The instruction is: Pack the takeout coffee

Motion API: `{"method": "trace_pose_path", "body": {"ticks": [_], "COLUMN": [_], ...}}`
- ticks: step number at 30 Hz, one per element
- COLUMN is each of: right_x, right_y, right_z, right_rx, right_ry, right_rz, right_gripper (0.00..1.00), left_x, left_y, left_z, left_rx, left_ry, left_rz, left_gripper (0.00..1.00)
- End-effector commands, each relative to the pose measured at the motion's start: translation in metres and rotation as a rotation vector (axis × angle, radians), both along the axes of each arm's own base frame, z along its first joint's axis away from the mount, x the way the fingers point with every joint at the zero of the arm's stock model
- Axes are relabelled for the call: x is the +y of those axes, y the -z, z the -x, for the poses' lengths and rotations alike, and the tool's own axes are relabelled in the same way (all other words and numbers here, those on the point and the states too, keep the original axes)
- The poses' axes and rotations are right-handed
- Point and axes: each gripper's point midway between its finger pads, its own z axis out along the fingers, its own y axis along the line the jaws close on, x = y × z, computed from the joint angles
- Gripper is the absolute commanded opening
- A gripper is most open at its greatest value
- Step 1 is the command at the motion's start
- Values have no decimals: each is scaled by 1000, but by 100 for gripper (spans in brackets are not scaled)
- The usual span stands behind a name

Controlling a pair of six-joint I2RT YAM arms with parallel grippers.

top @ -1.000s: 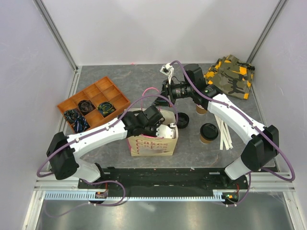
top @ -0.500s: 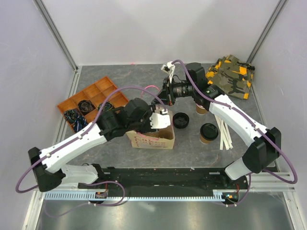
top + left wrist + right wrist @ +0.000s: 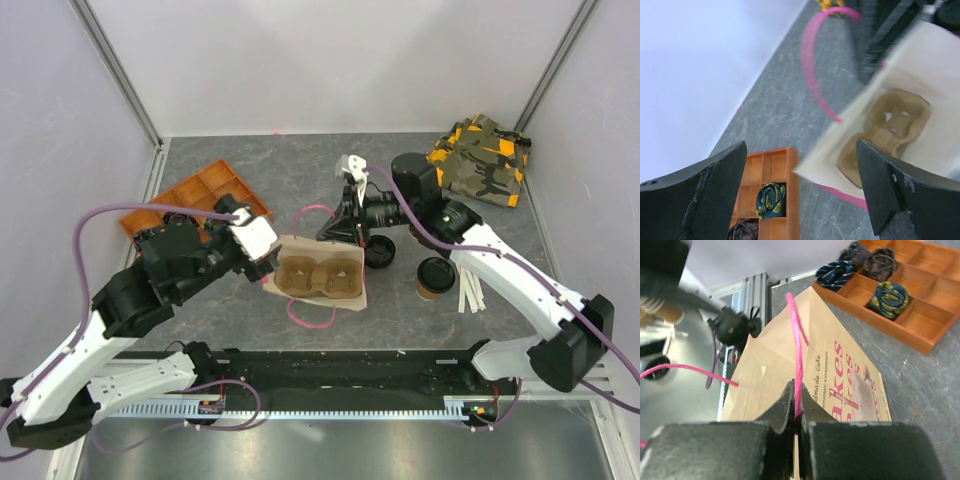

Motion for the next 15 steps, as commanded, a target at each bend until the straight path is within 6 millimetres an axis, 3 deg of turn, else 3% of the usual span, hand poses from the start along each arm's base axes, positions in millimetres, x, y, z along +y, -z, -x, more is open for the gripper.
{"method": "trace_pose_path", "body": {"ticks": [1, 3, 8, 15], "right_x": [-3, -4, -2, 2], "right_y": [-16, -13, -9, -5], "right_z": [35, 53, 70, 90], "right_rx": [-258, -329, -393, -464], "right_ry": [-124, -174, -203, -274], "right_rz": [-48, -50, -39, -47], "right_gripper": [0, 0, 0, 0], "left_x": [29, 41, 64, 68], "left_y": [-13, -11, 9, 42], "left_z": [-17, -22, -26, -18], "left_rx": [5, 10, 62, 133], "left_ry": [-180, -243, -335, -331], "left_rz": [116, 142, 164, 144], "left_gripper": [100, 100, 100, 100]}}
